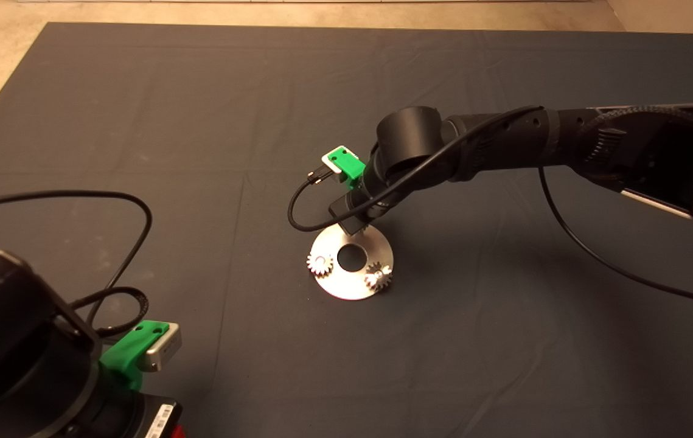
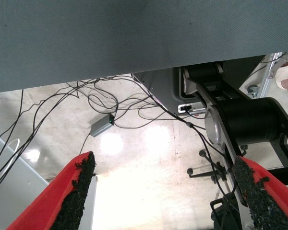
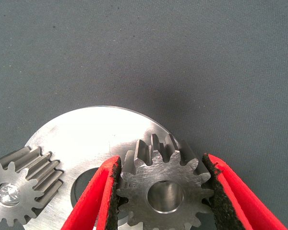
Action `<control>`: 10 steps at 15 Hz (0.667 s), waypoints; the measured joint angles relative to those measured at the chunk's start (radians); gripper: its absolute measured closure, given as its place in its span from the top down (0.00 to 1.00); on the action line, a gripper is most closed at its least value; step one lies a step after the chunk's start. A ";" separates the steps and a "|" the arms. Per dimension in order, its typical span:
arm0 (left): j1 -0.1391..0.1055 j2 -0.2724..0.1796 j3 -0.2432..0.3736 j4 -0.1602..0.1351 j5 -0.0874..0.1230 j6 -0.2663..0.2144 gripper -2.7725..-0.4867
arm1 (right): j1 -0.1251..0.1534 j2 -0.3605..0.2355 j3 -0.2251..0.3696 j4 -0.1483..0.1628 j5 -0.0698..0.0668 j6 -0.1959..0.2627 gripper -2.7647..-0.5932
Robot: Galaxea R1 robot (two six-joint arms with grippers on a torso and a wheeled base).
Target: Install three planetary gears onto the carrier pins
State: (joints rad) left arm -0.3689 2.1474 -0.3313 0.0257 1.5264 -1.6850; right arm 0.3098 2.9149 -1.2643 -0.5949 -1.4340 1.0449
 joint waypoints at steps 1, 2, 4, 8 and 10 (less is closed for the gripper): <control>0.000 0.000 0.000 0.000 0.000 0.000 0.68 | 0.000 0.000 0.000 0.000 0.000 0.000 0.23; 0.000 0.000 0.000 0.000 0.000 0.000 0.68 | 0.000 -0.001 0.000 0.000 0.000 0.000 0.23; 0.000 0.000 0.000 0.000 0.000 0.000 0.68 | 0.000 -0.004 -0.001 0.000 -0.001 0.000 0.23; 0.000 0.000 0.000 0.000 0.000 0.000 0.68 | 0.000 -0.003 -0.001 0.000 -0.002 0.000 0.23; 0.000 0.000 0.000 0.000 0.000 0.000 0.68 | 0.000 -0.004 -0.001 0.000 -0.006 0.000 0.23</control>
State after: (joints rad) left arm -0.3689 2.1479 -0.3313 0.0253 1.5264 -1.6847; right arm 0.3098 2.9106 -1.2655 -0.5949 -1.4402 1.0449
